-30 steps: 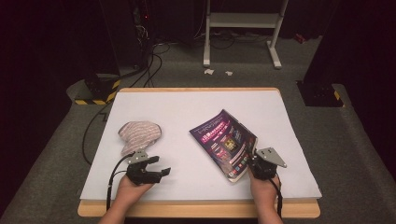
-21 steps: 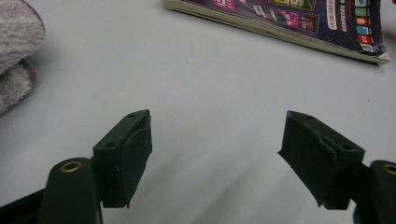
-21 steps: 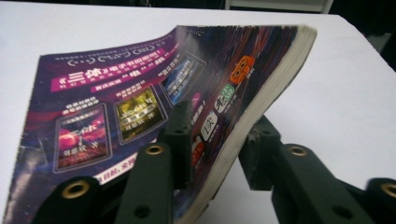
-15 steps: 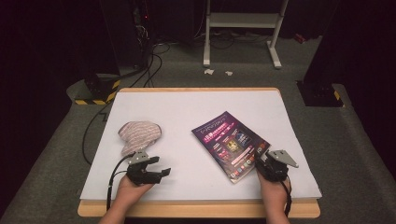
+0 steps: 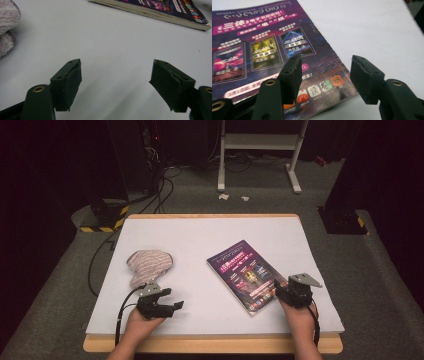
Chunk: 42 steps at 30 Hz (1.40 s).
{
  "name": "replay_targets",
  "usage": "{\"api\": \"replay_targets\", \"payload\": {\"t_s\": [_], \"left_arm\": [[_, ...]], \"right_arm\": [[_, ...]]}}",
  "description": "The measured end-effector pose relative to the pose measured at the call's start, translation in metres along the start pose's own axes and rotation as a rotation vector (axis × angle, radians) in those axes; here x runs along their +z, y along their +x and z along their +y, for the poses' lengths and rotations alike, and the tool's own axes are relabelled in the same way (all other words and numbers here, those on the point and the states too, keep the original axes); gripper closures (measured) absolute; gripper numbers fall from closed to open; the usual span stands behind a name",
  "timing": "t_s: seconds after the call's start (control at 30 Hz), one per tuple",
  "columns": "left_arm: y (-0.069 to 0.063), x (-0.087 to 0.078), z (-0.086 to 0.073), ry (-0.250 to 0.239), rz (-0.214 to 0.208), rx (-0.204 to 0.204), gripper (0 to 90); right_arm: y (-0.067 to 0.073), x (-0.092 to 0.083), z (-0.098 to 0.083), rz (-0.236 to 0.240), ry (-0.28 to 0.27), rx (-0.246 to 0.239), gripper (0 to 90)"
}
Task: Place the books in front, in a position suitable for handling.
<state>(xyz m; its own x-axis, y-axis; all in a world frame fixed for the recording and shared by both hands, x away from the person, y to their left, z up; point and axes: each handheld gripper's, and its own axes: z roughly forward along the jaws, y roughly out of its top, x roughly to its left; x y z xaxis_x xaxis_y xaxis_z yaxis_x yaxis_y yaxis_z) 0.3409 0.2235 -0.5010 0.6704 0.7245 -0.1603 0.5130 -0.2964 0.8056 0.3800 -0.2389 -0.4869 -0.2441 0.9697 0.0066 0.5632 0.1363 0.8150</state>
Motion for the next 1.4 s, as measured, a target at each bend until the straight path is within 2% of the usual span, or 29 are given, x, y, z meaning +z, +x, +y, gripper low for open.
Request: {"api": "replay_targets", "payload": {"t_s": [0.07, 0.2, 0.3, 0.33, 0.43, 0.53, 0.7, 0.87, 0.93, 1.0, 1.07, 1.1, 1.13, 1.17, 1.2, 1.23, 1.3, 1.4], "left_arm": [[0.0, 0.0, 0.0, 0.001, 0.003, 0.002, 24.8], [0.001, -0.001, 0.0, 0.001, 0.005, -0.002, 24.7], [0.001, -0.001, 0.0, 0.0, 0.005, 0.0, 24.7], [0.002, -0.001, 0.0, -0.001, 0.004, -0.001, 24.7], [0.002, -0.001, 0.0, -0.001, 0.002, -0.002, 24.8], [0.001, -0.001, 0.0, -0.001, -0.004, -0.003, 24.7], [0.0, -0.001, 0.001, -0.006, -0.013, -0.008, 24.9], [0.001, -0.002, 0.002, -0.011, -0.02, -0.019, 26.4], [0.0, -0.002, 0.003, -0.018, -0.026, -0.027, 27.5], [0.001, -0.002, 0.003, -0.023, -0.026, -0.032, 28.1], [0.0, -0.002, 0.004, -0.028, -0.028, -0.039, 29.2], [0.0, -0.002, 0.005, -0.027, -0.025, -0.044, 29.2], [0.0, -0.002, 0.005, -0.028, -0.027, -0.051, 29.8], [0.0, -0.001, 0.006, -0.028, -0.031, -0.052, 29.8], [-0.001, 0.0, 0.007, -0.031, -0.033, -0.058, 30.1], [-0.003, 0.003, 0.009, -0.032, -0.039, -0.063, 30.7], [-0.005, 0.005, 0.011, -0.034, -0.046, -0.066, 31.3], [-0.015, 0.021, 0.025, -0.023, -0.071, -0.068, 32.6]], "right_arm": [[-0.001, 0.003, 0.001, 0.003, 0.011, 0.002, 40.8], [-0.008, 0.022, 0.007, 0.017, 0.076, 0.005, 35.4], [-0.01, 0.027, 0.009, 0.026, 0.093, 0.014, 35.1], [-0.011, 0.031, 0.011, 0.033, 0.117, 0.014, 35.7], [-0.012, 0.034, 0.012, 0.029, 0.129, 0.01, 36.8], [-0.013, 0.037, 0.013, 0.057, 0.14, 0.03, 38.5], [-0.011, 0.036, 0.012, 0.065, 0.148, 0.029, 39.2], [-0.001, 0.029, 0.008, 0.091, 0.155, 0.011, 41.1], [0.013, 0.023, 0.002, 0.126, 0.153, -0.011, 42.1], [0.017, 0.022, 0.001, 0.139, 0.15, -0.017, 42.2], [0.039, 0.017, -0.006, 0.193, 0.143, -0.04, 42.2], [0.039, 0.017, -0.006, 0.193, 0.143, -0.04, 42.2], [0.052, 0.014, -0.009, 0.217, 0.139, -0.058, 42.5], [0.052, 0.014, -0.009, 0.217, 0.139, -0.058, 42.5], [0.057, 0.013, -0.011, 0.227, 0.136, -0.062, 42.6], [0.071, 0.01, -0.013, 0.249, 0.136, -0.09, 42.6], [0.074, 0.009, -0.013, 0.255, 0.139, -0.097, 42.6], [0.08, 0.01, -0.01, 0.251, 0.145, -0.107, 42.6]]}}
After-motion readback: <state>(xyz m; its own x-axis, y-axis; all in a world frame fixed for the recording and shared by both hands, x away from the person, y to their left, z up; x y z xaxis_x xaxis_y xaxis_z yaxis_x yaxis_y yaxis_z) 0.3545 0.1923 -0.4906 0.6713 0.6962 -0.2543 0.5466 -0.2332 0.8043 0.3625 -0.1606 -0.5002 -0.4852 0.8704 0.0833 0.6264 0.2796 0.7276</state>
